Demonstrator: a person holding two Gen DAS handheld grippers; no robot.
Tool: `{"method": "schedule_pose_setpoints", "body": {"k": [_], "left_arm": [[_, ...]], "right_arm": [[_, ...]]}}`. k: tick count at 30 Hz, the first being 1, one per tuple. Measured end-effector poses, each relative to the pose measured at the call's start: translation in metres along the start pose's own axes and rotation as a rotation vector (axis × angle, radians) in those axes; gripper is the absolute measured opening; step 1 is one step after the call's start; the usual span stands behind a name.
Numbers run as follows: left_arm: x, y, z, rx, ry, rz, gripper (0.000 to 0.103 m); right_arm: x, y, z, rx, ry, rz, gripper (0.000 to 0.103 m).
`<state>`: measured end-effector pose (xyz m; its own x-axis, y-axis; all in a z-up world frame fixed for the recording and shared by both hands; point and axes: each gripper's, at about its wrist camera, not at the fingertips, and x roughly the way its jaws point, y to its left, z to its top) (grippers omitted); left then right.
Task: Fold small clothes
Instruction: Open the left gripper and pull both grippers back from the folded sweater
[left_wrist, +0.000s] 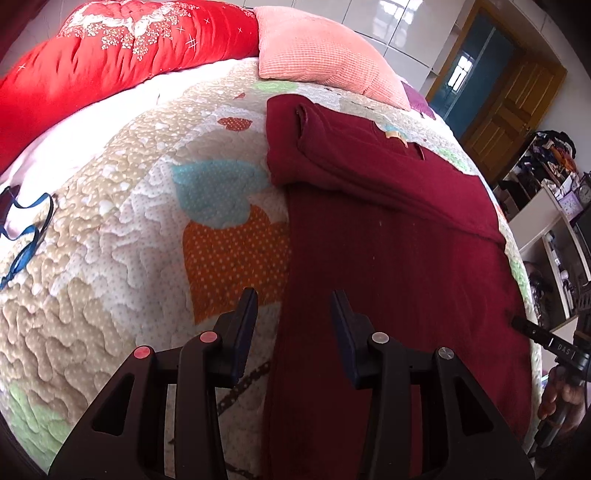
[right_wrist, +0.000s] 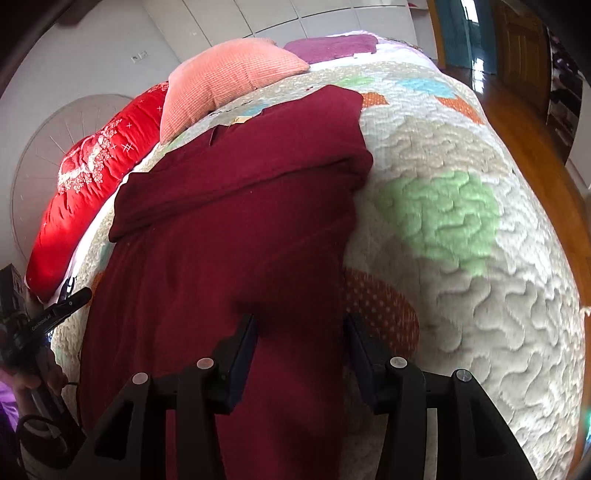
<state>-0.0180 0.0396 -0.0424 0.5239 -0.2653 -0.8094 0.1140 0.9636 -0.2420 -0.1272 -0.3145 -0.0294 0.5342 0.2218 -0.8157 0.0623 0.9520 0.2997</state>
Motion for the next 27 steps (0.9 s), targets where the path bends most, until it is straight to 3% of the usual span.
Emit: {"method": "schedule_pose_setpoints", "body": {"k": [10, 14, 17, 23, 27], "left_arm": [[0.002, -0.006, -0.017, 0.016, 0.011, 0.037, 0.044], [0.001, -0.008, -0.019, 0.022, 0.019, 0.039, 0.045], [0.001, -0.007, -0.02, 0.017, 0.023, 0.038, 0.045], [0.0, -0.009, -0.025, 0.021, 0.026, 0.045, 0.048], [-0.001, -0.009, -0.027, 0.023, 0.035, 0.04, 0.048]], "right_arm": [[-0.007, 0.01, -0.02, -0.019, -0.039, 0.007, 0.05], [-0.009, 0.01, -0.023, -0.041, -0.055, -0.017, 0.023], [-0.014, 0.007, -0.024, -0.036, -0.063, -0.02, 0.013], [-0.017, -0.002, -0.027, -0.003, -0.062, -0.014, 0.01], [-0.025, -0.008, -0.033, 0.056, -0.051, 0.077, 0.012]]}}
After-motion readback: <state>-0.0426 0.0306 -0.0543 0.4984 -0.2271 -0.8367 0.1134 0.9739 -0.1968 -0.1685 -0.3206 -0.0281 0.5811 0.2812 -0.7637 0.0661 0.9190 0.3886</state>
